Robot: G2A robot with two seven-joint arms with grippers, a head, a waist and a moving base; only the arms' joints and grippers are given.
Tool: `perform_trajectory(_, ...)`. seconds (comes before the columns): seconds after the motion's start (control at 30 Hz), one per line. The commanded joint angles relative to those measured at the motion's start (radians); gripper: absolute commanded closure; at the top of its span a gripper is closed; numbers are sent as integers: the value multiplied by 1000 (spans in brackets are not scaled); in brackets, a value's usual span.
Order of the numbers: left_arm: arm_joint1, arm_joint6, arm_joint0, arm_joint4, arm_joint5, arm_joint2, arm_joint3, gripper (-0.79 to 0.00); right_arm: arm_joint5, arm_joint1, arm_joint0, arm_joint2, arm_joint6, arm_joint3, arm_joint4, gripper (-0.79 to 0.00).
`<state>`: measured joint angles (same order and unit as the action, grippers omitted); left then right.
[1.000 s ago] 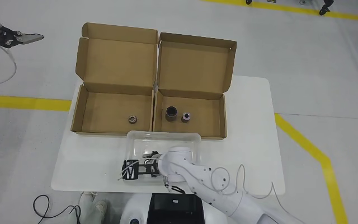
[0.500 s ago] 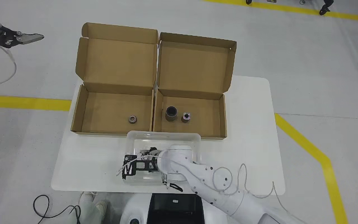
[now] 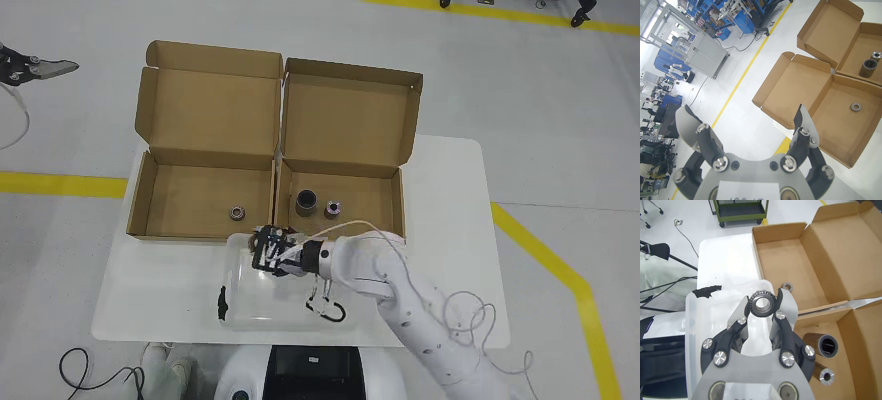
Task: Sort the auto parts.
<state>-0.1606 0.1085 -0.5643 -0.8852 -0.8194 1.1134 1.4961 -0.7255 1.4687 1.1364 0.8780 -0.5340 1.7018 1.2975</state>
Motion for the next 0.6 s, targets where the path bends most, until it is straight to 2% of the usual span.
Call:
perform_trajectory(0.0,0,0,0,0,0,0,0,-785,-10,-4,-9,16,20,26,-3,0)
perform_trajectory(0.2,0,0,0,0,0,0,0,-785,-40,-9,-64,52,87,68,-41,0)
perform_trajectory(0.57,0,0,0,0,0,0,0,-785,-2,-2,-182,81,246,67,-91,0)
